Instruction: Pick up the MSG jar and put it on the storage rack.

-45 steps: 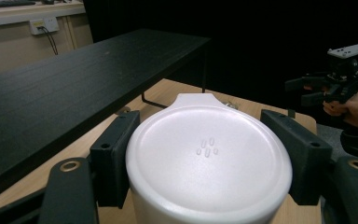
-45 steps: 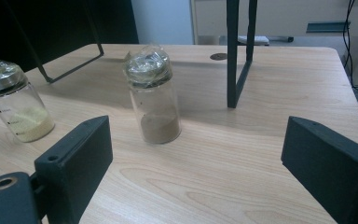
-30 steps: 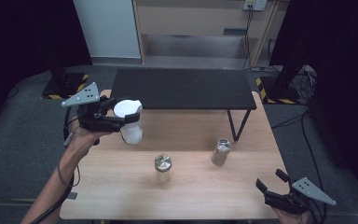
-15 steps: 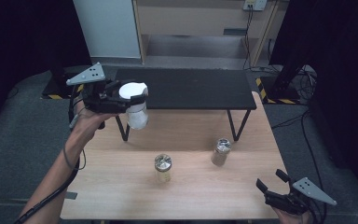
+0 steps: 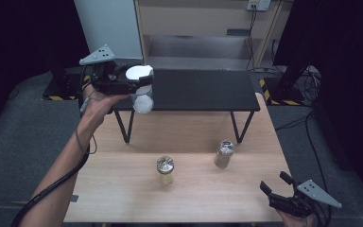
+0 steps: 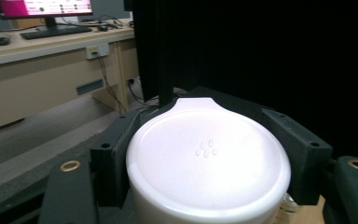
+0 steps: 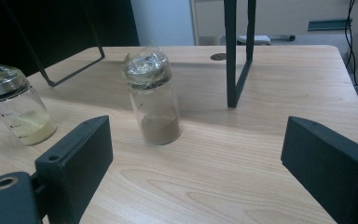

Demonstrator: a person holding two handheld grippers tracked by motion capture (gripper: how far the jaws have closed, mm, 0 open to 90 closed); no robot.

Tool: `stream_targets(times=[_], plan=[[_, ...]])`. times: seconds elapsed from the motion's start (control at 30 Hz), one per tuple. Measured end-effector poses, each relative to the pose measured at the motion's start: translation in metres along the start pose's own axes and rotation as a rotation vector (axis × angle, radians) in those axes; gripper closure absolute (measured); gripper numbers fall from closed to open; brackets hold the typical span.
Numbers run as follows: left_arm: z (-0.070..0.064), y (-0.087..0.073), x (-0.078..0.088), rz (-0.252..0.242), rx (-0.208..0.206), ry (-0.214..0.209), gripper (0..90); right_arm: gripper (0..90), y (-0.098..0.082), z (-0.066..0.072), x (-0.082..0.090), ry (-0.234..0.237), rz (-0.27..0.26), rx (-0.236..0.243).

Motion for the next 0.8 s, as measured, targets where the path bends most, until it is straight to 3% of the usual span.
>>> stream_targets(times=[0.27, 0.4, 0.8], plan=[[0.01, 0.0, -0.014, -0.024, 0.022, 0.102, 30.5, 9.5, 0.0, -0.001, 0.0, 0.001, -0.002, -0.007], [0.013, 0.0, -0.023, -0.014, 0.002, 0.157, 30.5, 9.5, 0.0, -0.001, 0.001, 0.002, -0.005, -0.01], [0.025, -0.01, -0.044, -0.016, 0.017, 0.239, 30.5, 9.5, 0.0, -0.002, 0.001, 0.003, -0.005, -0.015]])
Point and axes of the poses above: each handheld gripper's, and its own axes: x roughly backward along the jaws, y roughly out of its top, z roughly to its left, the point moved 9 cm from there along -x, roughly forward along the jaws, and after that the axes turned 6 degrees about -z, right-handed, at the moved point
